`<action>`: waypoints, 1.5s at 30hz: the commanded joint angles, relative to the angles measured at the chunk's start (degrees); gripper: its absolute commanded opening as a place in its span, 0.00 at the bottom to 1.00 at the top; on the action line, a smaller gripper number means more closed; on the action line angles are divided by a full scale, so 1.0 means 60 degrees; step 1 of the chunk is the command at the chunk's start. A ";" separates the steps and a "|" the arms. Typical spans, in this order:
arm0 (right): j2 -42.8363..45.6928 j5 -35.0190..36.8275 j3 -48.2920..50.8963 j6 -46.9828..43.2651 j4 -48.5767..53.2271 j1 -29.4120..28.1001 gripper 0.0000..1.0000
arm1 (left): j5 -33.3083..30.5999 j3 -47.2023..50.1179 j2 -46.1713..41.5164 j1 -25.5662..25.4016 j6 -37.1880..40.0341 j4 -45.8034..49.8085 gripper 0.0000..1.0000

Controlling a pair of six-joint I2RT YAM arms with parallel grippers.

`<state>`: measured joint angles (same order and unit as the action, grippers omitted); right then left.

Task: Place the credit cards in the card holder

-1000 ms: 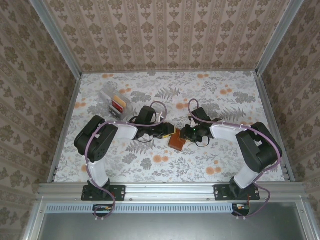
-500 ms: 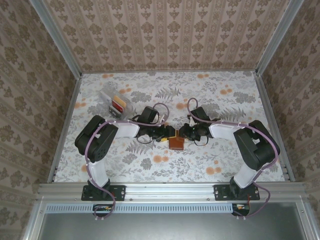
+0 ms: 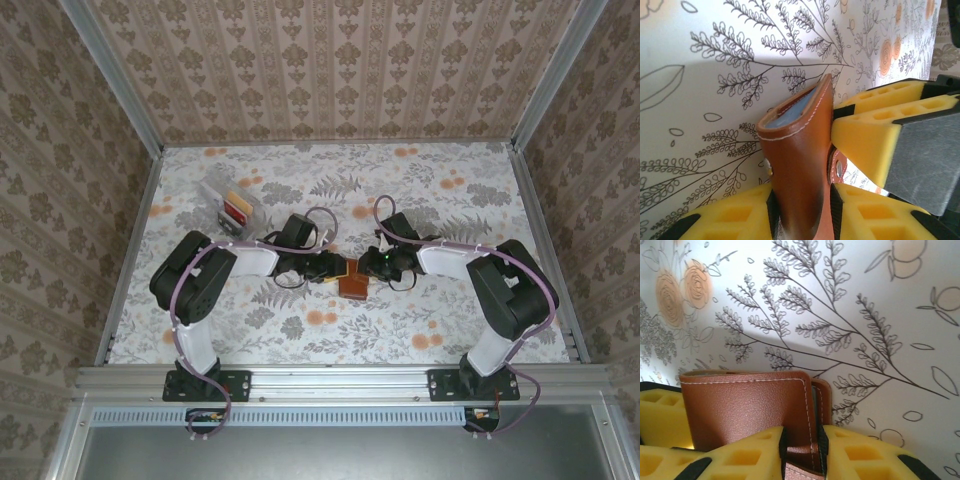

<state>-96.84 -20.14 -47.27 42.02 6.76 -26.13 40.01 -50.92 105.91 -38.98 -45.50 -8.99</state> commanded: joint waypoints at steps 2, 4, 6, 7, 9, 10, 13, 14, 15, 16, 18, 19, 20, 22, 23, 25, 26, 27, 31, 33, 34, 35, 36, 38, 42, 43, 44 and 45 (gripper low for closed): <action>-0.0237 0.0435 -0.0076 -0.0162 0.0762 -0.0018 0.28 | 0.0009 0.0256 -0.0409 -0.0062 -0.0322 -0.0824 0.33; -0.0237 0.0449 -0.0076 -0.0148 0.0763 -0.0011 0.28 | 0.0014 0.0342 -0.0453 -0.0052 -0.0410 -0.1033 0.33; -0.0240 0.0439 -0.0084 -0.0133 0.0744 -0.0010 0.28 | 0.0047 0.0388 -0.0480 -0.0047 -0.0428 -0.1139 0.29; -0.0239 0.0436 -0.0090 -0.0133 0.0747 -0.0010 0.28 | 0.0051 0.0387 -0.0483 -0.0043 -0.0430 -0.1150 0.25; -0.0197 0.0428 -0.0129 -0.0133 0.0746 -0.0011 0.28 | 0.0026 0.0391 -0.0509 -0.0044 -0.0430 -0.1143 0.19; -0.0164 0.0442 -0.0140 -0.0133 0.0754 -0.0011 0.28 | 0.0025 0.0401 -0.0502 -0.0036 -0.0430 -0.1149 0.16; 0.0030 0.0560 -0.0255 -0.0160 0.0981 -0.0025 0.28 | -0.0019 0.0437 -0.0527 -0.0018 -0.0481 -0.1200 0.06; 0.0179 0.0661 -0.0292 -0.0173 0.1086 -0.0039 0.28 | -0.0058 0.0447 -0.0564 -0.0022 -0.0510 -0.1214 0.04; 0.0351 0.0799 -0.0337 -0.0219 0.1242 -0.0079 0.29 | -0.0062 0.0460 -0.0585 -0.0018 -0.0534 -0.1215 0.03; 0.0511 0.0956 -0.0400 -0.0284 0.1409 -0.0123 0.29 | -0.0062 0.0464 -0.0586 -0.0006 -0.0533 -0.1211 0.02; 0.0827 0.1280 -0.0491 -0.0393 0.1685 -0.0220 0.29 | -0.0057 0.0444 -0.0586 -0.0001 -0.0546 -0.1228 0.01; 0.0955 0.1357 -0.0504 -0.0423 0.1724 -0.0279 0.30 | -0.0072 0.0444 -0.0586 -0.0007 -0.0560 -0.1237 0.00; 0.1043 0.1441 -0.0513 -0.0440 0.1772 -0.0351 0.30 | -0.0068 0.0457 -0.0586 0.0004 -0.0590 -0.1270 0.00; 0.1139 0.1482 -0.0483 -0.0426 0.1682 -0.0483 0.31 | -0.0074 0.0417 -0.0568 -0.0002 -0.0620 -0.1293 0.00; 0.1114 0.1479 -0.0499 -0.0440 0.1687 -0.0568 0.32 | -0.0076 0.0411 -0.0550 -0.0006 -0.0621 -0.1297 0.00; 0.1006 0.1550 -0.0616 -0.0442 0.1682 -0.0744 0.33 | -0.0040 0.0374 -0.0528 -0.0007 -0.0646 -0.1306 0.00; 0.0929 0.1546 -0.0665 -0.0416 0.1632 -0.0820 0.34 | -0.0012 0.0367 -0.0500 0.0002 -0.0650 -0.1320 0.00; 0.0830 0.1495 -0.0704 -0.0386 0.1560 -0.0879 0.34 | 0.0011 0.0372 -0.0487 0.0004 -0.0664 -0.1338 0.00; 0.0500 0.1414 -0.0871 -0.0280 0.1321 -0.1060 0.36 | 0.0028 0.0378 -0.0484 -0.0006 -0.0685 -0.1387 0.00; 0.0309 0.1498 -0.0990 -0.0280 0.1323 -0.1161 0.37 | 0.0076 0.0385 -0.0469 -0.0009 -0.0730 -0.1451 0.00; 0.0220 0.1578 -0.1025 -0.0280 0.1333 -0.1203 0.38 | 0.0108 0.0393 -0.0454 -0.0020 -0.0748 -0.1498 0.00; 0.0097 0.1672 -0.1065 -0.0293 0.1348 -0.1248 0.41 | 0.0139 0.0405 -0.0439 -0.0021 -0.0781 -0.1545 0.00; -0.0049 0.1786 -0.1124 -0.0321 0.1400 -0.1289 0.41 | 0.0170 0.0409 -0.0411 -0.0014 -0.0816 -0.1612 0.00; -0.0364 0.2152 -0.1278 -0.0389 0.1696 -0.1383 0.41 | 0.0241 0.0448 -0.0373 -0.0013 -0.0894 -0.1766 0.00; -0.0822 0.3710 -0.1677 -0.0387 0.2789 -0.1647 0.39 | 0.0294 0.0467 -0.0392 0.0002 -0.0917 -0.1790 0.00; -0.0909 0.3969 -0.1750 -0.0371 0.3005 -0.1672 0.38 | 0.0295 0.0473 -0.0395 -0.0006 -0.0914 -0.1775 0.00; -0.0982 0.4232 -0.1839 -0.0342 0.3217 -0.1694 0.36 | 0.0311 0.0473 -0.0395 -0.0007 -0.0900 -0.1744 0.00; -0.1035 0.4401 -0.1888 -0.0324 0.3369 -0.1708 0.34 | 0.0316 0.0473 -0.0395 -0.0003 -0.0877 -0.1722 0.00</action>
<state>-99.44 -3.49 -58.22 40.34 19.97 -35.99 37.67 -47.68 104.51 -38.30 -50.19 -16.12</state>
